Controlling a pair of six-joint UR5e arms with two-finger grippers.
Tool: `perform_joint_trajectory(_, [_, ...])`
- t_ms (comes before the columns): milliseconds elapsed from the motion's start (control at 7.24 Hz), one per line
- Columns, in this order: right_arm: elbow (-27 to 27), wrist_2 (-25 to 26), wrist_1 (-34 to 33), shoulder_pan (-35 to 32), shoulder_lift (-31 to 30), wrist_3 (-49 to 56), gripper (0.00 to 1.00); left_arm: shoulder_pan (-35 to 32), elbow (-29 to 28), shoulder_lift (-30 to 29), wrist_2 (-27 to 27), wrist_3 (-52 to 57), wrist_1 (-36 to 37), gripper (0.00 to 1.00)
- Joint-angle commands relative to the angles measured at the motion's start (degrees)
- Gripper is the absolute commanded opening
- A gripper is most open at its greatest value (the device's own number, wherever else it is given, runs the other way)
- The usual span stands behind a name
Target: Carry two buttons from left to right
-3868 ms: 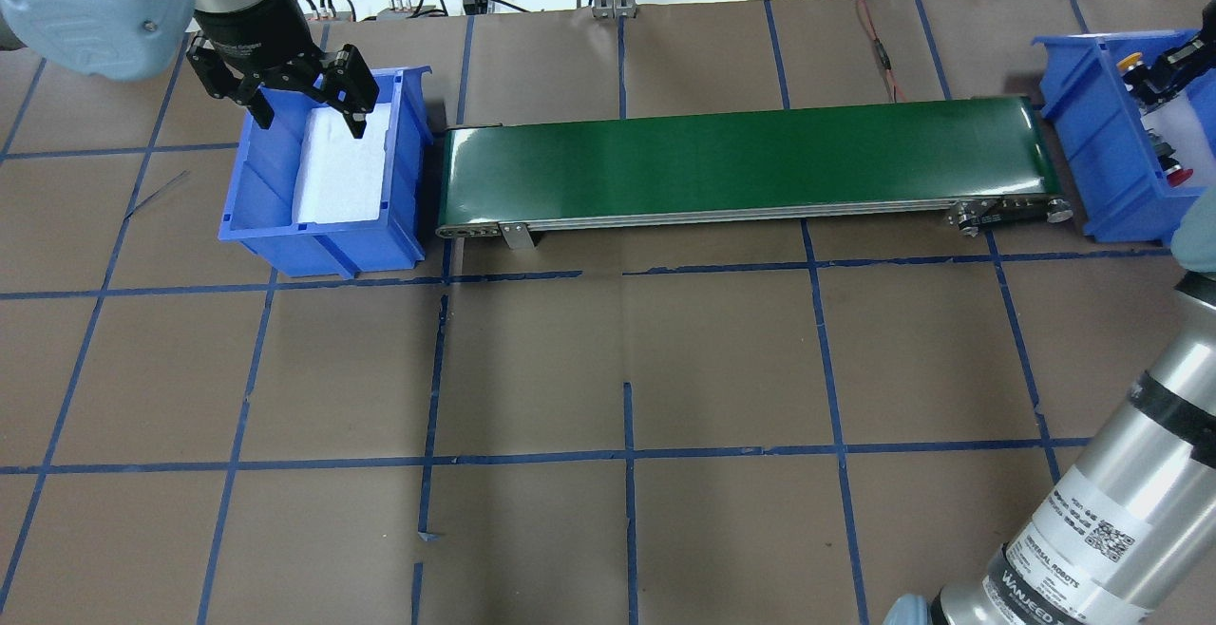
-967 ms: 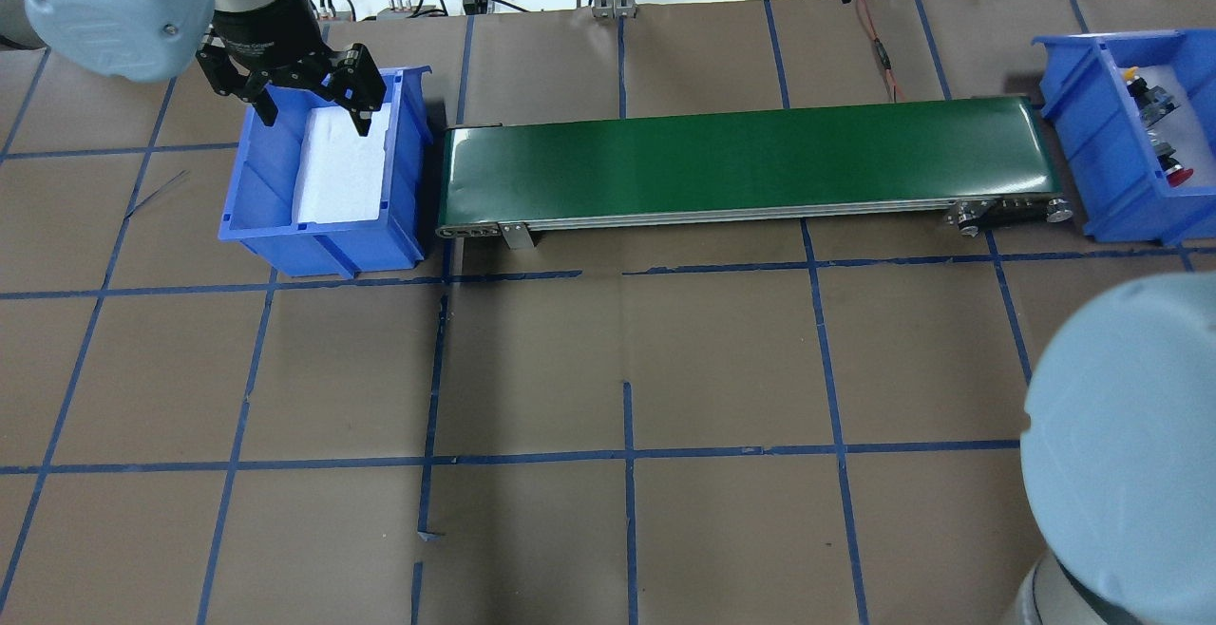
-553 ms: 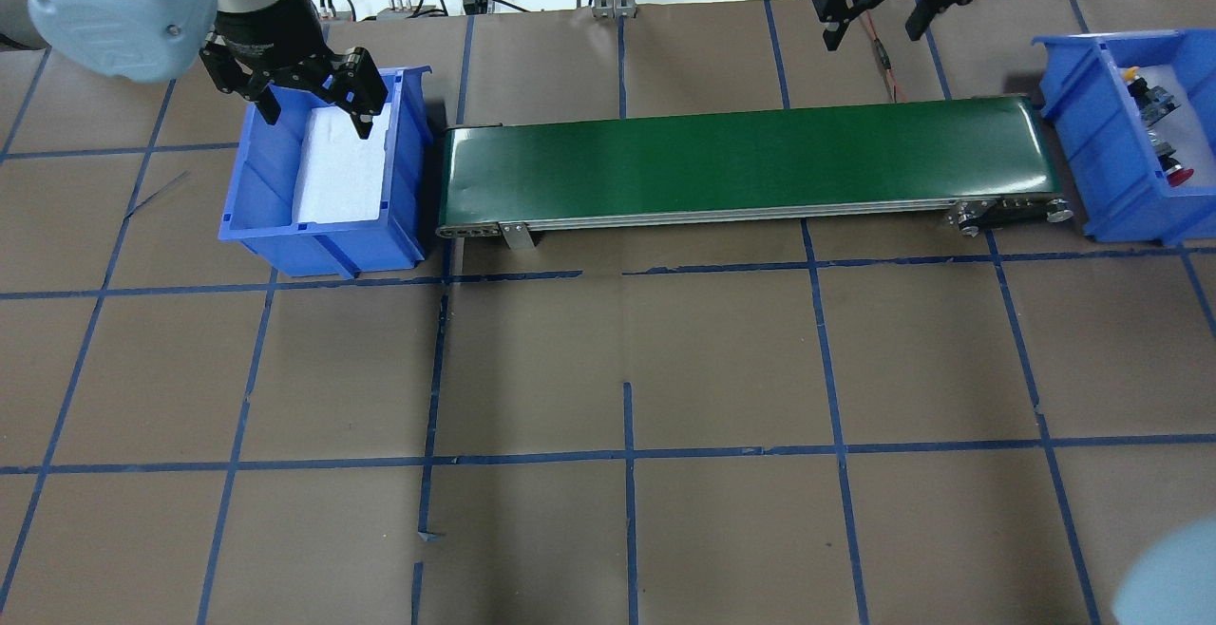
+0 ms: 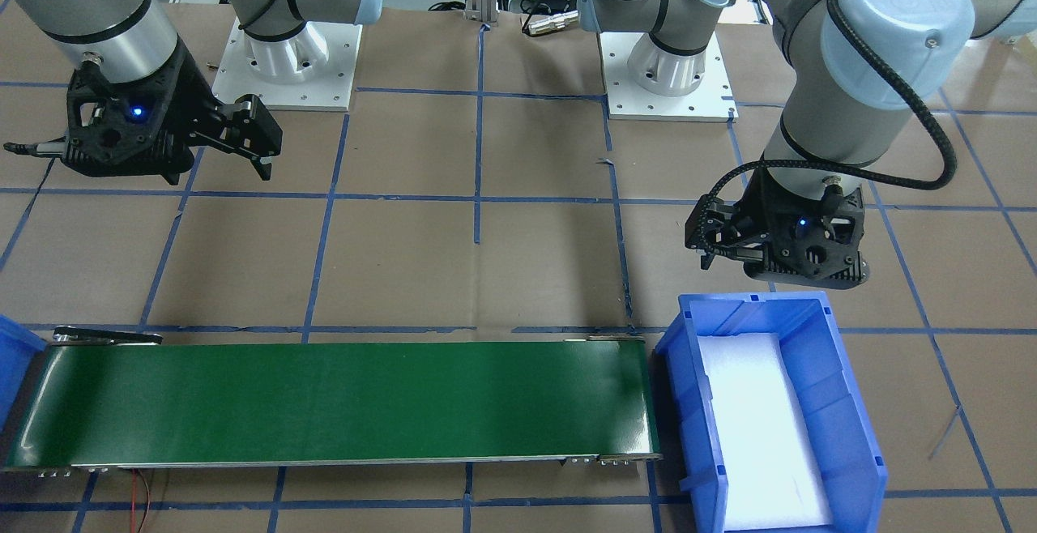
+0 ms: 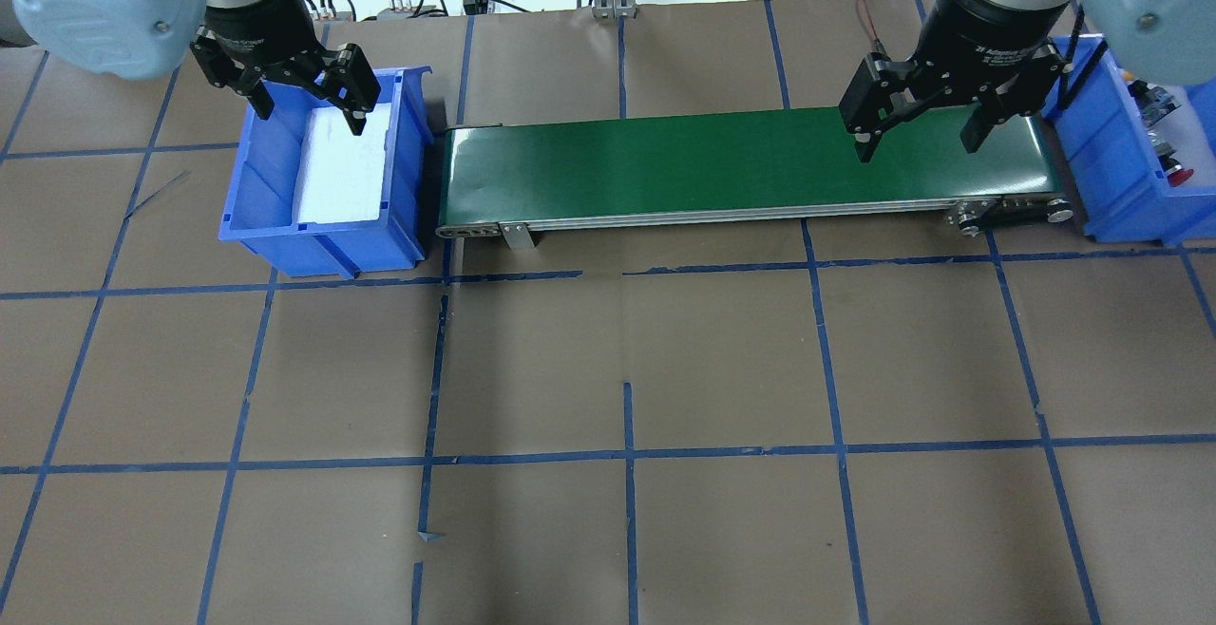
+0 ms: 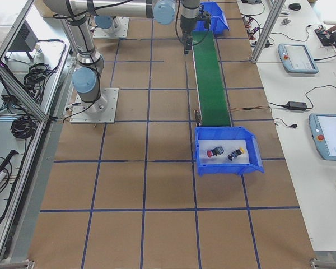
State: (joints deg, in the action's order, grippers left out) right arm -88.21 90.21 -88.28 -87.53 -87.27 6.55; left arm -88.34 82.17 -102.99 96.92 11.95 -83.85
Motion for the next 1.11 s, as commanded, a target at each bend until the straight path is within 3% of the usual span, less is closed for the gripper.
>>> perform_joint_trajectory(0, [-0.30,1.29,0.39,0.00,-0.36,-0.05,1.00,-0.08,0.01,0.07,-0.06,0.00,0.00,1.00])
perform_joint_trajectory(967, [-0.47,1.55,-0.05,0.00,-0.36,0.04,1.00,0.01,0.71,0.68,-0.06,-0.09,-0.09,1.00])
